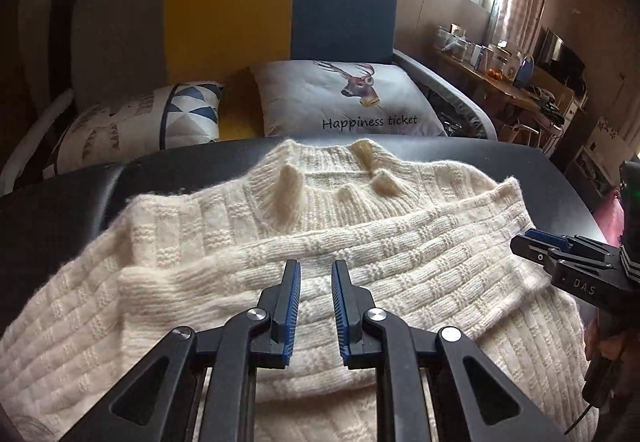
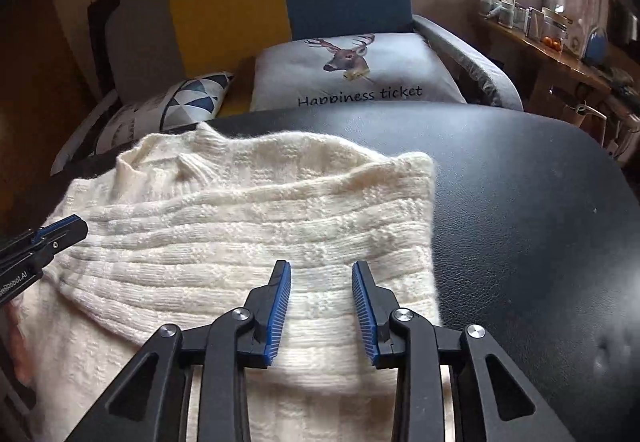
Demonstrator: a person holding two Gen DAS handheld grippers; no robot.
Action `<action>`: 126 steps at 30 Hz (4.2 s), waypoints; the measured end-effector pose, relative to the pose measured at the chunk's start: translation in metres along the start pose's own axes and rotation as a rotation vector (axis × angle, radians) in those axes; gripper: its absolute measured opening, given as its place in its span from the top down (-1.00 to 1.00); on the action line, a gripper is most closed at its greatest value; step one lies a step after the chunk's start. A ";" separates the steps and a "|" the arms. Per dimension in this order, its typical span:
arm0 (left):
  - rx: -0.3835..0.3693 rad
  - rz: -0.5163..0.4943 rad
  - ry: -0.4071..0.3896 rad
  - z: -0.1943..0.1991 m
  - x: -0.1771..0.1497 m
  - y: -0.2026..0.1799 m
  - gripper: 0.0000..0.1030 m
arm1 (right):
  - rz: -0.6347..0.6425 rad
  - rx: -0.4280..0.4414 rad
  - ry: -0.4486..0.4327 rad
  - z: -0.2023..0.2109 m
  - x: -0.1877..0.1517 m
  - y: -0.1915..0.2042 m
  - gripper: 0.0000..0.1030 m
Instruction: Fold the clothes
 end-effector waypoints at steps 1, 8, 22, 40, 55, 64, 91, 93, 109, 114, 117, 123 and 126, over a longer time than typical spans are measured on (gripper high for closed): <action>0.001 0.019 0.006 0.001 -0.002 0.006 0.70 | 0.013 0.012 -0.007 0.001 0.003 0.010 0.06; 0.008 0.153 0.047 0.010 -0.013 0.047 0.67 | 0.094 0.049 0.032 -0.020 -0.003 0.065 -0.19; -0.195 0.914 -0.072 0.145 -0.094 0.240 0.66 | 0.000 0.205 0.014 0.022 -0.028 0.128 -0.48; -0.149 1.551 -0.343 0.232 -0.199 0.486 0.63 | 0.080 0.231 0.056 0.040 -0.072 0.196 -0.53; -0.090 1.701 -0.344 0.215 -0.190 0.494 0.91 | 0.067 0.232 0.062 0.042 -0.082 0.192 -0.59; -0.086 1.383 -0.373 0.226 -0.111 0.432 0.92 | 0.054 0.250 0.055 0.044 -0.083 0.191 -0.60; -0.145 0.555 0.179 0.029 -0.068 0.065 0.84 | -0.449 0.836 0.085 -0.007 0.023 0.222 -0.41; -0.159 0.549 0.165 0.025 -0.069 0.068 0.75 | -0.462 0.836 0.120 -0.024 0.030 0.234 -0.41; -0.458 1.133 -0.054 0.117 -0.110 0.176 0.59 | -0.075 0.585 0.132 -0.038 0.056 0.304 0.86; -0.533 1.211 -0.100 0.123 -0.104 0.177 0.59 | 0.074 0.560 0.016 0.013 0.115 0.334 0.86; -0.560 1.257 -0.110 0.121 -0.099 0.171 0.59 | 0.121 0.538 -0.050 0.044 0.152 0.341 0.86; -0.515 1.298 -0.085 0.089 -0.089 0.155 0.59 | 0.137 0.502 -0.166 0.094 0.208 0.322 0.86; -0.456 1.299 -0.050 0.073 -0.091 0.154 0.59 | 0.140 0.481 -0.213 0.112 0.226 0.306 0.86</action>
Point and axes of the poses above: each gripper's, at about its wrist camera, not at the fingertips, and z roughly against the way its jaws point, y to its left, x to its top, the point moved 10 cm from there along -z, roughly the way its jaws point, and after that the axes turned 11 degrees about z, right-handed, at the moved point
